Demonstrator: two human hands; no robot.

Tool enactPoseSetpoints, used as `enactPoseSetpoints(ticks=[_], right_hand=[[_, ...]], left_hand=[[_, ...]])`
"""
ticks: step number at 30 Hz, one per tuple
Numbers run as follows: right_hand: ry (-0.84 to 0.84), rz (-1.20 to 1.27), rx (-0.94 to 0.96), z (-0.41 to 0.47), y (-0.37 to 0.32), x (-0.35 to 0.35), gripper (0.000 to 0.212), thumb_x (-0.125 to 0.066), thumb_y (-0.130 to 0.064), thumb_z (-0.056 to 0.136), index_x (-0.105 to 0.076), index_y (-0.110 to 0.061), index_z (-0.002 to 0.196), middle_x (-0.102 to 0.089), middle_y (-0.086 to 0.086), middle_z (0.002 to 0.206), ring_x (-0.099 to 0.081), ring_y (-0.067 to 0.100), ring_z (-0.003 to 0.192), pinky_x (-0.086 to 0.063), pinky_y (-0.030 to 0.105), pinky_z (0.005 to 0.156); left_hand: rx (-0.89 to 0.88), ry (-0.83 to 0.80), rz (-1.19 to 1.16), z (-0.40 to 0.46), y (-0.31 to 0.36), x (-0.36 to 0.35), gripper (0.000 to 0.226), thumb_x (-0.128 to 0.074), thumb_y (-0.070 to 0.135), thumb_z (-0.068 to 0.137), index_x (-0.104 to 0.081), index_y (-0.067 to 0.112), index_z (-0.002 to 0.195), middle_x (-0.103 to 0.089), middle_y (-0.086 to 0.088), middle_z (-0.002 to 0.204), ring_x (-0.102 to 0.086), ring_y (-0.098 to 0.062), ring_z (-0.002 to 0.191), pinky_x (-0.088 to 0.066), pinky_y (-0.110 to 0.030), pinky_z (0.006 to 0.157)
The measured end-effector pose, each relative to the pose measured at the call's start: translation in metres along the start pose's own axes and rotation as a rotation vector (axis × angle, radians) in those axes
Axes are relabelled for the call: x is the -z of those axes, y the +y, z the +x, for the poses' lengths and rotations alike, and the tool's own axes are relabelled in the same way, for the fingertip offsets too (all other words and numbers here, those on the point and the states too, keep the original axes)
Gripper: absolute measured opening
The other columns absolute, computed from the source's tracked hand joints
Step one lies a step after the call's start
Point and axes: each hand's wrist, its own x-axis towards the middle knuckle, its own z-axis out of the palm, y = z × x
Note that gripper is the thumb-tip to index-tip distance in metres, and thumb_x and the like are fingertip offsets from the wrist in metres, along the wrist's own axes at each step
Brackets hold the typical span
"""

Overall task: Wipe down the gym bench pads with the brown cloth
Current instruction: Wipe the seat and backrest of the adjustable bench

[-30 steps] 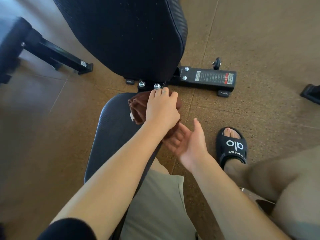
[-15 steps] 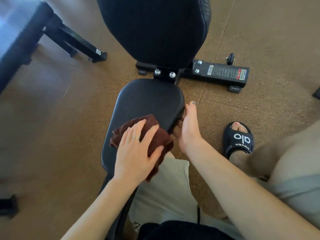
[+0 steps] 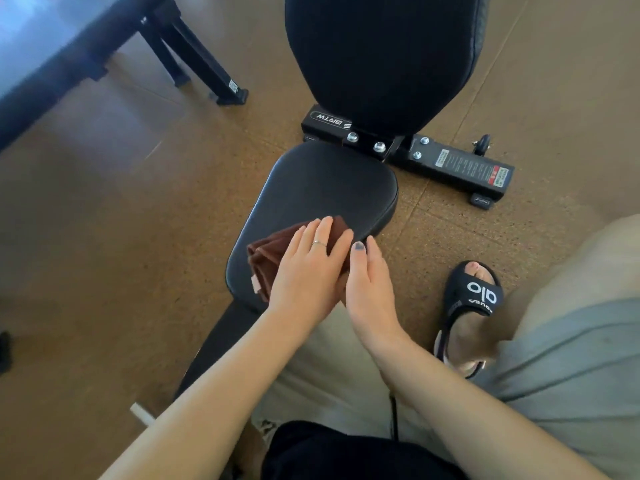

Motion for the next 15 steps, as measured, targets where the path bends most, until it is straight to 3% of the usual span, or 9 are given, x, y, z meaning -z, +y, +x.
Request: enactPoseSetpoints(ticks=[2,5,11,15], right_hand=[[0.074,-0.226,0.124,0.009,0.0,0.007,0.057,-0.028,-0.046,0.112,-0.018,-0.029,0.166,-0.019,-0.005,0.173,-0.022,0.013,0.157,-0.018,0.023,0.117],[0.095,-0.516,0.333,0.026,0.001,0.017,0.057,-0.023,-0.046,0.112,-0.027,-0.023,0.165,-0.017,-0.003,0.174,-0.009,0.012,0.16,-0.003,0.024,0.124],[0.052,-0.667,0.4,0.036,0.023,0.019,0.062,-0.016,-0.053,0.11,-0.02,-0.026,0.166,-0.003,-0.012,0.175,0.012,0.0,0.156,0.012,0.016,0.119],[0.085,-0.645,0.415,0.042,0.025,0.022,0.059,-0.017,-0.049,0.111,-0.027,-0.026,0.164,-0.011,-0.011,0.174,0.008,-0.003,0.156,0.01,0.013,0.12]], left_hand=[[0.019,-0.026,-0.014,0.02,0.007,-0.003,0.06,-0.056,0.037,0.103,-0.036,0.021,0.157,-0.034,-0.017,0.164,-0.031,-0.033,0.153,-0.023,-0.045,0.128],[0.047,0.003,-0.082,0.005,0.001,0.002,0.057,-0.056,0.037,0.102,-0.041,0.023,0.155,-0.041,-0.014,0.161,-0.039,-0.031,0.149,-0.026,-0.045,0.125],[-0.086,-0.055,0.043,-0.074,-0.031,0.008,0.083,-0.082,0.029,0.083,-0.041,0.021,0.156,-0.047,-0.018,0.157,-0.048,-0.037,0.143,-0.028,-0.052,0.121],[-0.105,-0.022,0.054,-0.037,-0.02,0.001,0.067,-0.074,0.028,0.091,-0.049,0.015,0.151,-0.048,-0.022,0.154,-0.049,-0.04,0.141,-0.035,-0.052,0.12]])
